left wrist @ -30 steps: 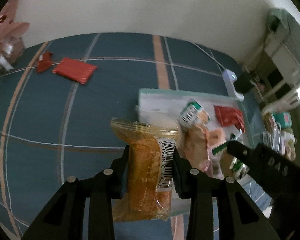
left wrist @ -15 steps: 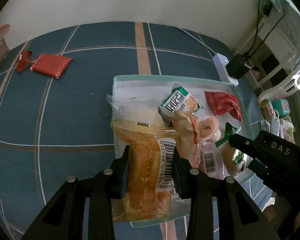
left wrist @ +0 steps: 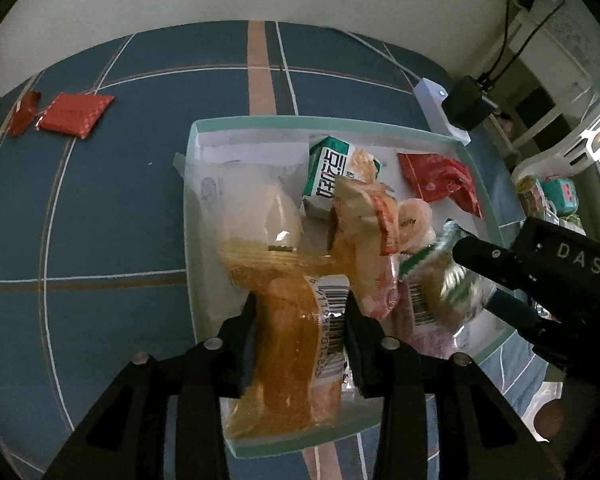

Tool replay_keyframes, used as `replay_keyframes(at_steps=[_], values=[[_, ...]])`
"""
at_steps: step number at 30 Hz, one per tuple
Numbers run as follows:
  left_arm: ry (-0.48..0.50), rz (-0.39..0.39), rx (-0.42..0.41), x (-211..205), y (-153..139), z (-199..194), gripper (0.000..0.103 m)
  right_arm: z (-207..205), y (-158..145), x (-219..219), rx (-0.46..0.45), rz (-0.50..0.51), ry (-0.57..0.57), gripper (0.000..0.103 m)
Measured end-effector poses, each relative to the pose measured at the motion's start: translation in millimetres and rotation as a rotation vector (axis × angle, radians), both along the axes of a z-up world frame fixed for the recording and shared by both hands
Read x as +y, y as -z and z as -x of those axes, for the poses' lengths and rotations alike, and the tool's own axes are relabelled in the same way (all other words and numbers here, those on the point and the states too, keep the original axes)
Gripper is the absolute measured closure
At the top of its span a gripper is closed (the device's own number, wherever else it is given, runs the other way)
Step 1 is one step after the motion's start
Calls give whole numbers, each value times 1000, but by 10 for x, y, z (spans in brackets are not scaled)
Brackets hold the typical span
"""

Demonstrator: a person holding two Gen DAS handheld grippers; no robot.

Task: Organize snacks
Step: 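Carry both packets over the white tray and open both tools, then move both tools back toward the red bar and small red box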

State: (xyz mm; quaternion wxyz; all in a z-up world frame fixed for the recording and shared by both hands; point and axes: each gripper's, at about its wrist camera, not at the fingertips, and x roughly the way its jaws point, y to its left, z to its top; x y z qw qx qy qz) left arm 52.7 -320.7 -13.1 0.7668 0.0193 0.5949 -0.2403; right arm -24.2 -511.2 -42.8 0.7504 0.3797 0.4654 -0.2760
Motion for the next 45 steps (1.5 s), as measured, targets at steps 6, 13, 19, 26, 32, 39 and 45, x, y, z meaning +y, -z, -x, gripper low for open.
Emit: replay_keyframes(at_steps=[6, 13, 19, 26, 32, 39, 45], values=[[-5, 3, -10, 16, -104, 8, 40, -9, -63, -8, 9, 25, -12, 24], [-64, 8, 0, 146, -208, -51, 26, -46, -139, 75, 28, 74, -52, 16], [-166, 0, -4, 391, -304, -137, 22, -56, -236, 178, 20, 105, -79, 16], [-309, -21, -25, 730, -400, -250, 18, -75, -311, 317, 8, 120, -121, 16], [-391, -28, -42, 971, -466, -338, 15, -79, -353, 424, 10, 138, -148, 16], [-434, -61, -53, 1135, -466, -367, 10, -135, -421, 606, 3, 178, -205, 16], [-454, -70, -59, 1176, -453, -368, 4, -201, -434, 751, 0, 203, -257, 10]])
